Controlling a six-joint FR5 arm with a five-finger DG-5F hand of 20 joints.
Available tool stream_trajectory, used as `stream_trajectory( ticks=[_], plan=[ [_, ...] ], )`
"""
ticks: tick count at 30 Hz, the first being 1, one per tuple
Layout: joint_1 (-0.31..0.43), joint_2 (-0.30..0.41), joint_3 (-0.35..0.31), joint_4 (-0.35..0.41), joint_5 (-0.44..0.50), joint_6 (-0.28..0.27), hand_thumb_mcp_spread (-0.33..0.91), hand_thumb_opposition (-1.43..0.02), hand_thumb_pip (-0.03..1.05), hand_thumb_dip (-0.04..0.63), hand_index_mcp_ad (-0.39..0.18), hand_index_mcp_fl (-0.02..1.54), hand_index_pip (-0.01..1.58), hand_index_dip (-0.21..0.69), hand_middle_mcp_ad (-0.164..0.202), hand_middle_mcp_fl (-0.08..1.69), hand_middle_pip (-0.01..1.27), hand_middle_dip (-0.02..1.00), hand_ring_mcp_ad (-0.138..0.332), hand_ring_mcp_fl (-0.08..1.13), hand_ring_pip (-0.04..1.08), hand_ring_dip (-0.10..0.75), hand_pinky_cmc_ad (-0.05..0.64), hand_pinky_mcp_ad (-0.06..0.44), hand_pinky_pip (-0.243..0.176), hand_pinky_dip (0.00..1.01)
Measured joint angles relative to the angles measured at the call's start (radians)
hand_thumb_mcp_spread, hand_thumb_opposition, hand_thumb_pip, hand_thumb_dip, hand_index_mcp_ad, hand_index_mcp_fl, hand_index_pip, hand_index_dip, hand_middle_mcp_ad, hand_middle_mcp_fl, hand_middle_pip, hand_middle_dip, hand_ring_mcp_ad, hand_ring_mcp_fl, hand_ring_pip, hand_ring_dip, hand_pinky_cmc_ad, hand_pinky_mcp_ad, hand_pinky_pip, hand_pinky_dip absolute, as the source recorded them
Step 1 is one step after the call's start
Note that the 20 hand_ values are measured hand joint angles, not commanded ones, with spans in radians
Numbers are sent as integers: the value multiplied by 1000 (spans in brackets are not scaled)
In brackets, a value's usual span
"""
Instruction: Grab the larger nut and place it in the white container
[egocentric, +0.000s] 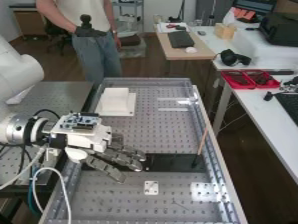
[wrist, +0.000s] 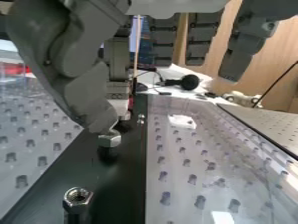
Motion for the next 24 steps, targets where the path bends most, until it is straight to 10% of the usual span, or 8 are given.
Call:
stream_trajectory(
  ticks=[24],
  plan=[
    [6, -15, -4, 10, 18, 29, 258, -869, 876, 222, -215, 3, 1557, 91, 82, 2, 127, 176, 157, 2, 168, 91, 349, 295, -89, 593]
  ],
)
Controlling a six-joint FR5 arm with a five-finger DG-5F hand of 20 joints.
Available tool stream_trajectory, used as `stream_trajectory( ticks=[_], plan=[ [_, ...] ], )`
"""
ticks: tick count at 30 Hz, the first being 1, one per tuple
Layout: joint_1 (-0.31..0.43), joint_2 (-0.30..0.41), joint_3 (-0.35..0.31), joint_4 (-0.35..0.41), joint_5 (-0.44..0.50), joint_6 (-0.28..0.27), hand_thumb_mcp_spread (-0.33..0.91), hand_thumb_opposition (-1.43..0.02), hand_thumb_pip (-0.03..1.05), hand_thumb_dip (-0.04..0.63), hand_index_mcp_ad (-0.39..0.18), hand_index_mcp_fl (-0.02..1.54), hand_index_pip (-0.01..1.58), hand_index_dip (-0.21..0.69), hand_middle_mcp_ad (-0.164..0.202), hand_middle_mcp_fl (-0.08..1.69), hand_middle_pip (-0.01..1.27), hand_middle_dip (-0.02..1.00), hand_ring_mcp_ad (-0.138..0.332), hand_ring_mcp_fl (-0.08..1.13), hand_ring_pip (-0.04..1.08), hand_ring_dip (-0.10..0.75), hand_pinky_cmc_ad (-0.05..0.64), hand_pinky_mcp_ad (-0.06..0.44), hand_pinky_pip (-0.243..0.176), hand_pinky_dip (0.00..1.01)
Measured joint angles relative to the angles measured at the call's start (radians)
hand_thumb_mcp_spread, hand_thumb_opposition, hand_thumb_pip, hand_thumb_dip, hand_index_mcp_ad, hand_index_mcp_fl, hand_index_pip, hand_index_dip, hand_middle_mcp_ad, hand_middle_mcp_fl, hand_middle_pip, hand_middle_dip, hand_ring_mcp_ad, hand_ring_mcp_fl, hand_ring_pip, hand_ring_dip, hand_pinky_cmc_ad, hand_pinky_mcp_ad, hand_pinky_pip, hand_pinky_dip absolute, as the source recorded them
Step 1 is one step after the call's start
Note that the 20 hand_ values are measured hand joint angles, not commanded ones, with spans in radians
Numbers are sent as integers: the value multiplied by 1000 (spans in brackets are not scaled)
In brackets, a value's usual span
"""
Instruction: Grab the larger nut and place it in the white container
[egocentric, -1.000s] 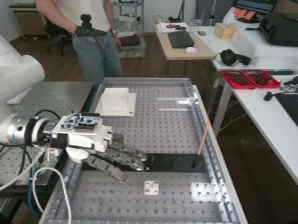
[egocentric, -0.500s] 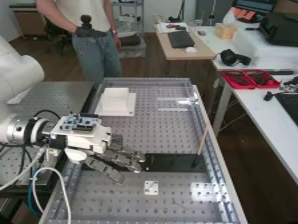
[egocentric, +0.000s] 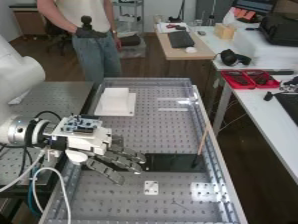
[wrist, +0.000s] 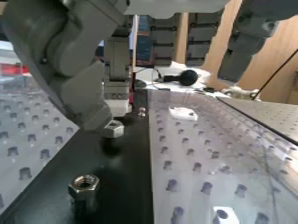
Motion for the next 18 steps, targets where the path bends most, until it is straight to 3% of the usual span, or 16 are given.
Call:
stream_trajectory(
  ticks=[18],
  plan=[
    [2, -7, -4, 17, 10, 16, 227, -841, 876, 202, -213, 3, 1557, 91, 82, 5, 122, 171, 154, 0, 187, 79, 349, 295, -94, 620]
  ],
)
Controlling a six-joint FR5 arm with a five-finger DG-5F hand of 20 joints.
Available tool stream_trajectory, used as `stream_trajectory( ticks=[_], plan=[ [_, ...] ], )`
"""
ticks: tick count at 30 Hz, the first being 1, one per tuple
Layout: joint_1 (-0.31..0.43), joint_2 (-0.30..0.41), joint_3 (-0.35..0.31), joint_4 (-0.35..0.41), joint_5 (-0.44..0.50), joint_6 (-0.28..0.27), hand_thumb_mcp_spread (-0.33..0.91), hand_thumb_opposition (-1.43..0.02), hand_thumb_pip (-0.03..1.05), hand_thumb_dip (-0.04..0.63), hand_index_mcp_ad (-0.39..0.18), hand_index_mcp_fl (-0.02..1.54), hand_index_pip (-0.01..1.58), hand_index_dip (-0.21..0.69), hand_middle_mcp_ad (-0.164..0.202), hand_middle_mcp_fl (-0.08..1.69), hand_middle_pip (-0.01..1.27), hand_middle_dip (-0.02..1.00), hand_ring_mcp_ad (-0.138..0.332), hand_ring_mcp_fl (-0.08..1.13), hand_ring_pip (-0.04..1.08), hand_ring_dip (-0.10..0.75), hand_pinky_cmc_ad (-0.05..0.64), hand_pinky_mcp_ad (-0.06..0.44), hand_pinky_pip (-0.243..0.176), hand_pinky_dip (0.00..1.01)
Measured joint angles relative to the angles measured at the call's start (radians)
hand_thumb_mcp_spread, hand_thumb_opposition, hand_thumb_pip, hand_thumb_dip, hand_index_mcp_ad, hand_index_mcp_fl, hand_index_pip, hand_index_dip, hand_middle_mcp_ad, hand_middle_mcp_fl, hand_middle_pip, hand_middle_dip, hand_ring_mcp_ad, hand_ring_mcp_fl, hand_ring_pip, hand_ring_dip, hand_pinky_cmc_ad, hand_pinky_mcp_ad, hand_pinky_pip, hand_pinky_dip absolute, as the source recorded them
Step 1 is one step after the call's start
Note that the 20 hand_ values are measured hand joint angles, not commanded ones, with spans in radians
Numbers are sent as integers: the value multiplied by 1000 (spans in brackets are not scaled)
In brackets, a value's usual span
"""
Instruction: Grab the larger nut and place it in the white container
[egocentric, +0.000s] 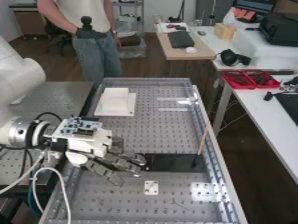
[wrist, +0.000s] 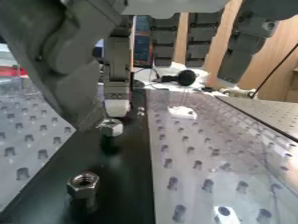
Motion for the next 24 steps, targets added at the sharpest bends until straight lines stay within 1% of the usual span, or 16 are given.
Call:
stream_trajectory(
  ticks=[8, 10, 12, 15, 16, 19, 23, 24],
  plan=[
    [1, 1, -3, 4, 4, 2, 222, -836, 876, 202, -211, 7, 1559, 94, 82, 3, 122, 173, 155, 0, 187, 79, 349, 293, -96, 616],
    [-1, 1, -3, 5, 4, 1, 222, -836, 876, 202, -215, 3, 1553, 75, 82, 3, 122, 173, 155, 0, 188, 79, 349, 293, -96, 632],
    [-2, 0, -4, 4, 3, 0, 222, -836, 876, 202, -215, 3, 1557, 75, 82, 3, 122, 169, 155, 0, 188, 79, 349, 297, -96, 634],
    [-3, 1, -5, 3, 2, -2, 222, -836, 876, 202, -215, 7, 1541, 51, 82, 5, 122, 169, 152, 0, 188, 79, 349, 297, -96, 634],
    [-4, 1, -5, 3, 2, -3, 225, -836, 876, 202, -215, 5, 1548, 35, 82, 5, 122, 173, 152, 0, 188, 79, 349, 297, -96, 634],
    [-5, 0, -5, 2, 1, -4, 225, -836, 876, 202, -215, 9, 1485, -10, 82, 7, 122, 173, 155, 0, 187, 79, 349, 293, -96, 634],
    [-5, 0, -7, 3, 1, -2, 225, -836, 860, 202, -215, 3, 1342, -87, 82, 5, 122, 173, 155, 0, 187, 79, 349, 293, -96, 634],
    [-4, 0, -7, 5, 1, -1, 225, -836, 860, 202, -215, 9, 1304, -119, 82, 5, 122, 173, 152, 0, 187, 79, 349, 293, -96, 634]
  ],
)
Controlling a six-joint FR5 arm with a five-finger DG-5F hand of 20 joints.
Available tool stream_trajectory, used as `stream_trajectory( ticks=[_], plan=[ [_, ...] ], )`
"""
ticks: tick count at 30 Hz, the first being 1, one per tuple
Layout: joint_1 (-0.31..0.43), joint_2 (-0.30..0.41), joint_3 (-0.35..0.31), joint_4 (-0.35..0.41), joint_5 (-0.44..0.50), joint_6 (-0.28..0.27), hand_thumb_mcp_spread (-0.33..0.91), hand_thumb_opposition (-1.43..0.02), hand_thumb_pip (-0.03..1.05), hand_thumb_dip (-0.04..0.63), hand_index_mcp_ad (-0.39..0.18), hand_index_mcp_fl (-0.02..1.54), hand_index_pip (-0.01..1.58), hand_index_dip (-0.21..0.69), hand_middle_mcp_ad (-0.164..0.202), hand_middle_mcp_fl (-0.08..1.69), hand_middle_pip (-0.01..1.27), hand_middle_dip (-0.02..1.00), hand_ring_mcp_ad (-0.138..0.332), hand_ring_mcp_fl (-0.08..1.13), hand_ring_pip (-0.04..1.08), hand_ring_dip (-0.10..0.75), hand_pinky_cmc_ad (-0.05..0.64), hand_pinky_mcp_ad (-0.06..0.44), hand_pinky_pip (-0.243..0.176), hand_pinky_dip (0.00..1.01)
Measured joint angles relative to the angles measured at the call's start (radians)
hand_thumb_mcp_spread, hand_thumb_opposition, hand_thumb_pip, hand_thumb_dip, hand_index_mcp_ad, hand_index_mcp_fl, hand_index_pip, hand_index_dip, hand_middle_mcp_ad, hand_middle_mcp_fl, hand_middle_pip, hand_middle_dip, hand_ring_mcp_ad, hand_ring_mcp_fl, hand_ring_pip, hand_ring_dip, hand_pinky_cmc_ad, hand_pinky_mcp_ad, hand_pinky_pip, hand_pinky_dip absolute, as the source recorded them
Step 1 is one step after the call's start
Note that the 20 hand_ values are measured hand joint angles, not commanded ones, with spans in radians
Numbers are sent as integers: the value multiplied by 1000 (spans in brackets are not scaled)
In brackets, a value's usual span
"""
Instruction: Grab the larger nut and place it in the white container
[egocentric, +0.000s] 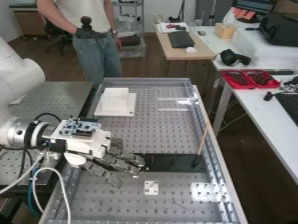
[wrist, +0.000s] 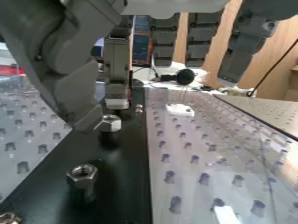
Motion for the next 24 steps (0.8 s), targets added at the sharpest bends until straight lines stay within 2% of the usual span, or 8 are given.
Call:
stream_trajectory(
  ticks=[5, 8, 17, 24],
  plan=[
    [2, 0, -2, 2, 0, 0, 215, -836, 860, 202, -211, 9, 1190, -182, 82, 5, 122, 173, 152, 0, 187, 79, 349, 293, -96, 634],
    [3, 0, -3, 6, 1, 0, 215, -836, 860, 202, -211, 3, 1196, -190, 82, 5, 126, 173, 152, 0, 187, 79, 349, 293, -96, 634],
    [2, 2, -7, 21, 2, 1, 215, -836, 860, 202, -211, 9, 1463, -173, 82, 3, 126, 173, 152, 0, 187, 79, 349, 293, -96, 634],
    [2, 1, -7, 21, 0, 2, 218, -836, 860, 202, -211, 9, 1506, -113, 82, 5, 122, 169, 152, 3, 197, 75, 349, 293, -96, 656]
  ],
)
